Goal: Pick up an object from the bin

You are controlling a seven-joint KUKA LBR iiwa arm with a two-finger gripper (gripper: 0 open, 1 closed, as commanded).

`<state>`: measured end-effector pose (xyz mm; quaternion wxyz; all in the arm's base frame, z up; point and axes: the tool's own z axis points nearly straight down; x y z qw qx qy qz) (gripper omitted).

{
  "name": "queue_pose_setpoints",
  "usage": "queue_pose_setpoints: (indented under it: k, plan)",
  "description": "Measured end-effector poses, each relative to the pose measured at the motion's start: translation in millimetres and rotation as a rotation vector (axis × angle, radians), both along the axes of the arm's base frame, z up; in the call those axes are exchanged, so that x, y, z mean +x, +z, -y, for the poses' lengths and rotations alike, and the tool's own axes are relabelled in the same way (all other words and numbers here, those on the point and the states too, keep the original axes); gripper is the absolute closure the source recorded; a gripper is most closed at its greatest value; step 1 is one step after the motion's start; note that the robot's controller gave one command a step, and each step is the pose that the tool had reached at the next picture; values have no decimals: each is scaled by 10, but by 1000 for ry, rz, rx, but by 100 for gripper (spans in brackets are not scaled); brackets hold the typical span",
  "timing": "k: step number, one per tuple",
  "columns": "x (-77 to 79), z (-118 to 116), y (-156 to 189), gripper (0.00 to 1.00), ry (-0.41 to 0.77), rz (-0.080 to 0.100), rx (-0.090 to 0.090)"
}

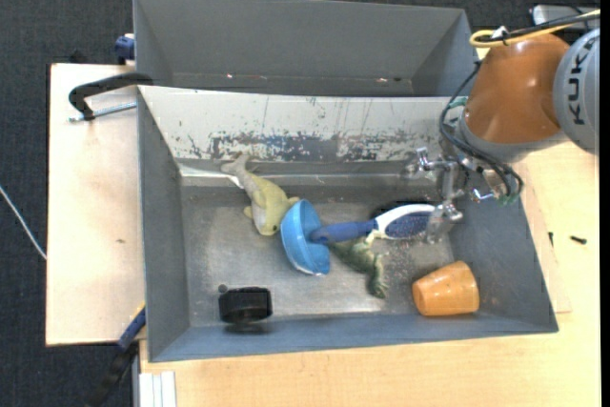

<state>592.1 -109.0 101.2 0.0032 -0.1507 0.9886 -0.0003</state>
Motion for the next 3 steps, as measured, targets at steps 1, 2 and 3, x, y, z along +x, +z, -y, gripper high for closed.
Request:
queue_pose_setpoints:
  k: [1, 2, 3]
  plan:
    - [93, -32, -294, 0, 119, -1, 0]
    - [106, -38, -283, 0, 118, -1, 0]
    - [118, -34, -269, 100, 117, 3, -1]
